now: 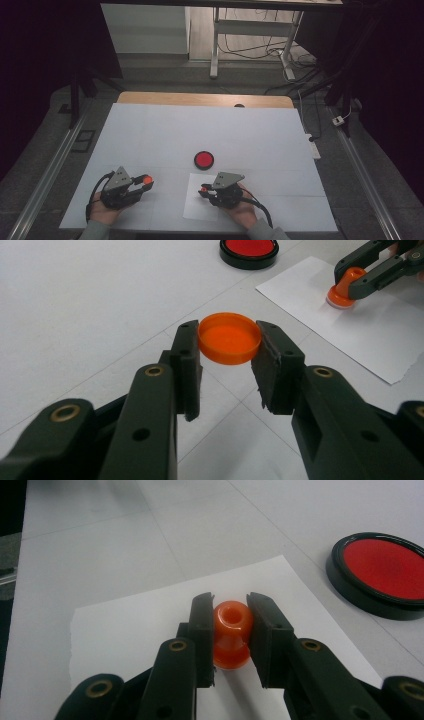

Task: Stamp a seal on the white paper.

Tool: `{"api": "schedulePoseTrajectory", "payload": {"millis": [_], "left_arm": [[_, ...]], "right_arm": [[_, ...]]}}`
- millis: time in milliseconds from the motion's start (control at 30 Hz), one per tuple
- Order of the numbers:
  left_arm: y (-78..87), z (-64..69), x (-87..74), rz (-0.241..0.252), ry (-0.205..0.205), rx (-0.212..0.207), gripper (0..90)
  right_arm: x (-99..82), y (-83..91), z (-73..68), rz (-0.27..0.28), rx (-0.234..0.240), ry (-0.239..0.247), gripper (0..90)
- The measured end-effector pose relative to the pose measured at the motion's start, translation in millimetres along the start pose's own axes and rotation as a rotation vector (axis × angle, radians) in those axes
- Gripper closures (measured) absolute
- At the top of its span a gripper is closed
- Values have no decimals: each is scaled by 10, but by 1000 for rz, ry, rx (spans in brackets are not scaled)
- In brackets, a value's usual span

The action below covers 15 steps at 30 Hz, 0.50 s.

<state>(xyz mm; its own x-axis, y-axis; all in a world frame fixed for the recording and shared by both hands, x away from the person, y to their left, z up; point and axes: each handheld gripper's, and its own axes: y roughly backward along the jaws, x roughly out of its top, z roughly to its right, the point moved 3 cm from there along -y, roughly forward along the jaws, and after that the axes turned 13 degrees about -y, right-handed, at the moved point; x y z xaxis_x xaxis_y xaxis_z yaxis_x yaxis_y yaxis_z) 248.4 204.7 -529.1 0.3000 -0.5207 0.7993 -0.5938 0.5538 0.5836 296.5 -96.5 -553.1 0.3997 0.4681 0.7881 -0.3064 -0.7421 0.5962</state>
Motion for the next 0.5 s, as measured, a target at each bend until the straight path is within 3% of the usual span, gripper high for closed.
{"api": "schedulePoseTrajectory", "payload": {"millis": [500], "left_arm": [[11, -5, -3, 4, 6, 1, 647]], "right_arm": [[-10, 0, -2, 4, -4, -9, 727]]}}
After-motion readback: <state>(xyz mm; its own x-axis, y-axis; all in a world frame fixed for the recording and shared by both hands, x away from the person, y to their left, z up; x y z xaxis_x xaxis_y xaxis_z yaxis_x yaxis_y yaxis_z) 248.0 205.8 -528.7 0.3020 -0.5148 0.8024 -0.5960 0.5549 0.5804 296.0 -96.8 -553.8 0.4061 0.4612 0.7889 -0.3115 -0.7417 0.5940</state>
